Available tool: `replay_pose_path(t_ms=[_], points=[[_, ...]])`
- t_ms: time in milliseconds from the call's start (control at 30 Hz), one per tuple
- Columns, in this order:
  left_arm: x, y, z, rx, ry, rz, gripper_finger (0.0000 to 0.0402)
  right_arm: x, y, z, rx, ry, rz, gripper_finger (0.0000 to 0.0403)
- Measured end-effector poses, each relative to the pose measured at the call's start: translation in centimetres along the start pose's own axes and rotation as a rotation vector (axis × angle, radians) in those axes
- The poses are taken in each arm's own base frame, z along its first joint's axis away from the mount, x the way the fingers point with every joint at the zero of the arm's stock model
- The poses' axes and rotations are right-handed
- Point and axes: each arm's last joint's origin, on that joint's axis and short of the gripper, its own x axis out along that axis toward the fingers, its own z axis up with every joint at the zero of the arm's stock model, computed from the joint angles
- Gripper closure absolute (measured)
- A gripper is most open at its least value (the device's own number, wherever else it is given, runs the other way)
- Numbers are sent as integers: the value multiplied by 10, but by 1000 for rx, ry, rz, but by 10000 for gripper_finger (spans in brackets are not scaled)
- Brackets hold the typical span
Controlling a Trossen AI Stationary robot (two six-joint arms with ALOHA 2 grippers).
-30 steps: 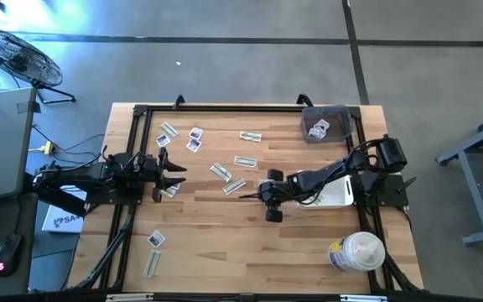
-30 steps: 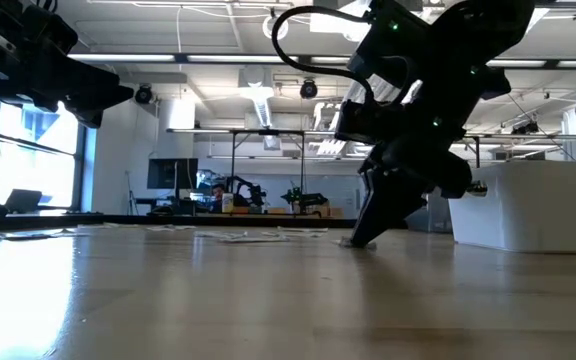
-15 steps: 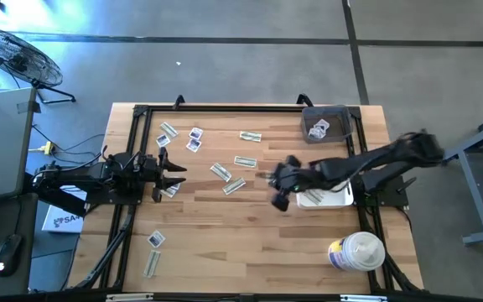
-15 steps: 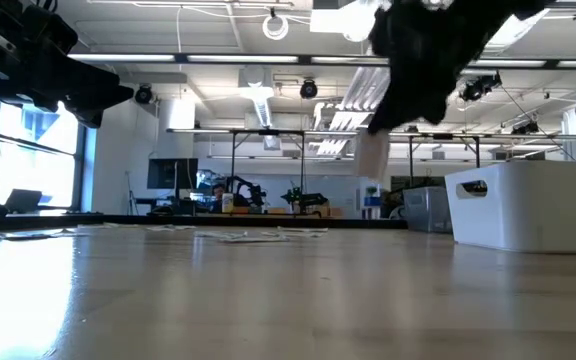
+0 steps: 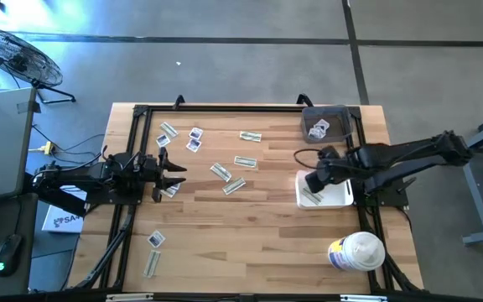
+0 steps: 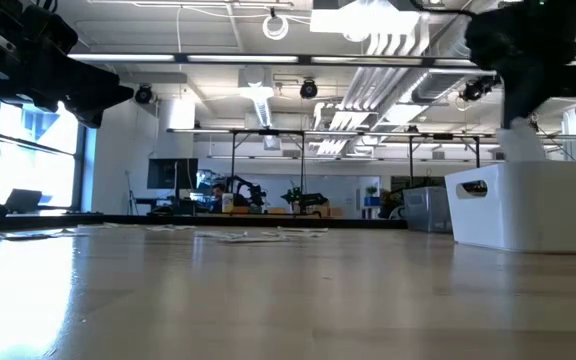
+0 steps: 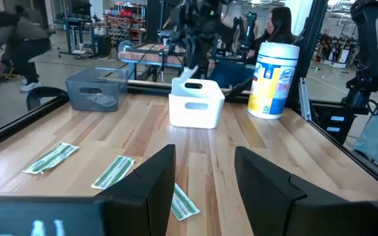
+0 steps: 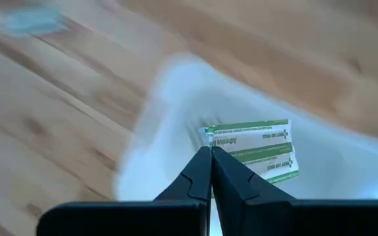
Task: Pick & Place First Aid Supplies
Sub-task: Put the bandage into the white bin
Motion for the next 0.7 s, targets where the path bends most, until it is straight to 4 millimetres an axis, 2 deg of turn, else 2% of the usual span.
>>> replay_pose_path(t_ms=[100, 233, 500, 700], points=[[0, 0, 0, 0, 0, 0, 246, 4, -1, -8, 31, 44, -77, 401], [0, 0, 0, 0, 0, 0, 246, 14, 7, -12, 11, -34, -143, 402], [0, 0, 0, 0, 0, 0, 246, 55, 25, -21, -24, 87, -307, 402], [0, 0, 0, 0, 0, 0, 246, 78, 28, -20, -89, 130, -414, 392]])
